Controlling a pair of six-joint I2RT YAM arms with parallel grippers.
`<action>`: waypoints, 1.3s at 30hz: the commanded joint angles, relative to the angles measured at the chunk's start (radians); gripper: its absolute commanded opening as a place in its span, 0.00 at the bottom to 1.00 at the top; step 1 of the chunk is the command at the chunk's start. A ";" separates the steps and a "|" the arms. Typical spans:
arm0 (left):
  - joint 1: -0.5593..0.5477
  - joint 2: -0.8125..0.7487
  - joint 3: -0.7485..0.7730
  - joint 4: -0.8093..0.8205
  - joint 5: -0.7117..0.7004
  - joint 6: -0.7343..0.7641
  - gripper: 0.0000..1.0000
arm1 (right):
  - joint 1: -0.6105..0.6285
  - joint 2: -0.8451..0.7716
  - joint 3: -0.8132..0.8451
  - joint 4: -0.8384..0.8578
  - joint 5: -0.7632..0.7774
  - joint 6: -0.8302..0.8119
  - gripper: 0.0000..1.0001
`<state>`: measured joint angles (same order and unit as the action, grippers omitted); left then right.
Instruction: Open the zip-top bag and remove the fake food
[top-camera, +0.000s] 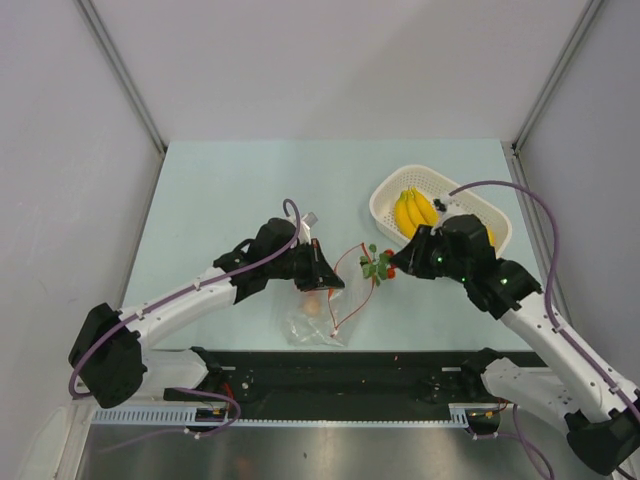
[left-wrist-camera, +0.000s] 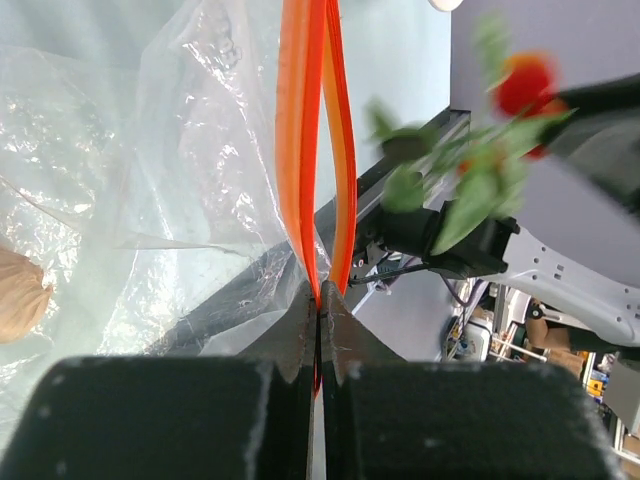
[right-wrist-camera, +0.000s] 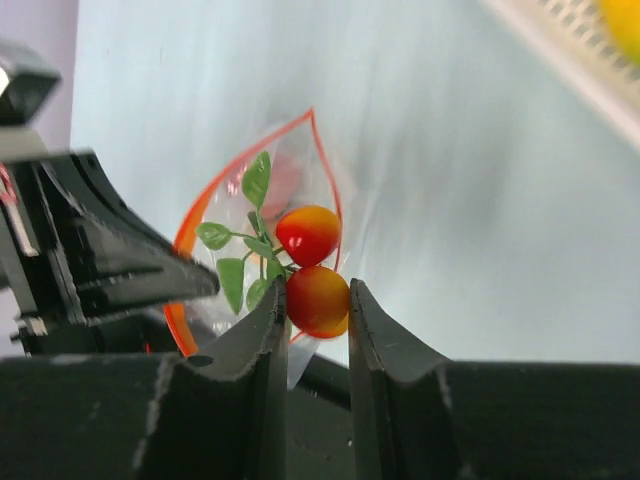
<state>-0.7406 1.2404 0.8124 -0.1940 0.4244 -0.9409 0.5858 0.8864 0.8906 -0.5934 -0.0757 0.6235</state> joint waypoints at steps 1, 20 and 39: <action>0.006 -0.018 0.008 -0.002 0.013 0.030 0.00 | -0.101 -0.029 0.099 -0.051 0.040 -0.080 0.12; 0.033 0.007 0.143 -0.165 0.022 0.186 0.00 | -0.625 0.359 0.205 0.009 0.128 -0.146 0.16; 0.035 -0.064 0.074 -0.124 0.027 0.128 0.00 | -0.702 0.692 0.354 -0.040 0.085 -0.185 0.71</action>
<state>-0.7128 1.2304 0.9173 -0.3611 0.4484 -0.7849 -0.1192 1.5951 1.1900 -0.6060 0.0181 0.4507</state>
